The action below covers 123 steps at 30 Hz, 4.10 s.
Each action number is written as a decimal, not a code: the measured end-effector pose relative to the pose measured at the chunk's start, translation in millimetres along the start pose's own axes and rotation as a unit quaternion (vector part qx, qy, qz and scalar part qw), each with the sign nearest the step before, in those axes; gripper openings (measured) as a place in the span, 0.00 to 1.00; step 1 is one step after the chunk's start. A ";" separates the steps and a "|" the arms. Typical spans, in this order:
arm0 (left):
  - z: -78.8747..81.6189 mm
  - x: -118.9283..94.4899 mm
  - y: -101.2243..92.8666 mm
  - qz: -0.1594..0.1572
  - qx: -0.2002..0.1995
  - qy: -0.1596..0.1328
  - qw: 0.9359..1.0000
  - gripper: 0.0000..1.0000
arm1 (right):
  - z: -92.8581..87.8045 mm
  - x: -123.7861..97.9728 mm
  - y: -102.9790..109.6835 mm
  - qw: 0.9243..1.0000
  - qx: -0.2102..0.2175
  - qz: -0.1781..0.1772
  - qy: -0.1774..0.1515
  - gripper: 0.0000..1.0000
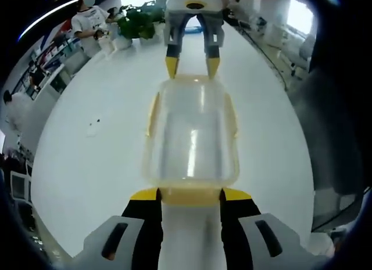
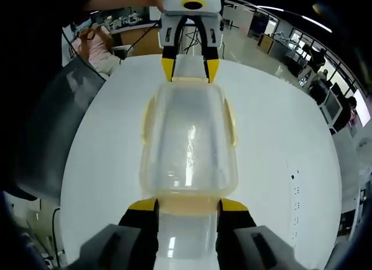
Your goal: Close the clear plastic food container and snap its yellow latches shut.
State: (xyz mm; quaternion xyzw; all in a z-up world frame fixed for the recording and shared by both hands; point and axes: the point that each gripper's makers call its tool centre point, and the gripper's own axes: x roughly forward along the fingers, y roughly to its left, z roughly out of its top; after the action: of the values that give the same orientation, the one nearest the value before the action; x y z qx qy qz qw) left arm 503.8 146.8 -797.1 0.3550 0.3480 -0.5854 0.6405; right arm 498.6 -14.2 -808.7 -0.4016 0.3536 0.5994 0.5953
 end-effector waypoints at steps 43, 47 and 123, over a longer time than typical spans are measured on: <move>74.4 45.8 -6.5 -0.013 0.022 -0.026 0.999 0.35 | -82.1 -30.9 9.8 0.999 0.024 -0.005 0.043 0.36; 80.7 52.3 -5.3 -0.013 0.019 -0.028 0.999 0.35 | -90.1 -34.4 8.5 0.998 0.027 -0.008 0.048 0.36; 97.7 48.0 -8.4 -0.015 -0.027 -0.135 0.990 0.30 | -57.0 -37.2 18.2 0.994 0.098 -0.020 -0.044 0.25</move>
State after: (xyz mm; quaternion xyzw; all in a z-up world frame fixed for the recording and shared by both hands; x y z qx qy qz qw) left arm 501.8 37.9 -789.5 0.2507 0.2791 -0.6277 0.6821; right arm 482.7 -82.3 -800.5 -0.3215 0.3762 0.5669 0.6586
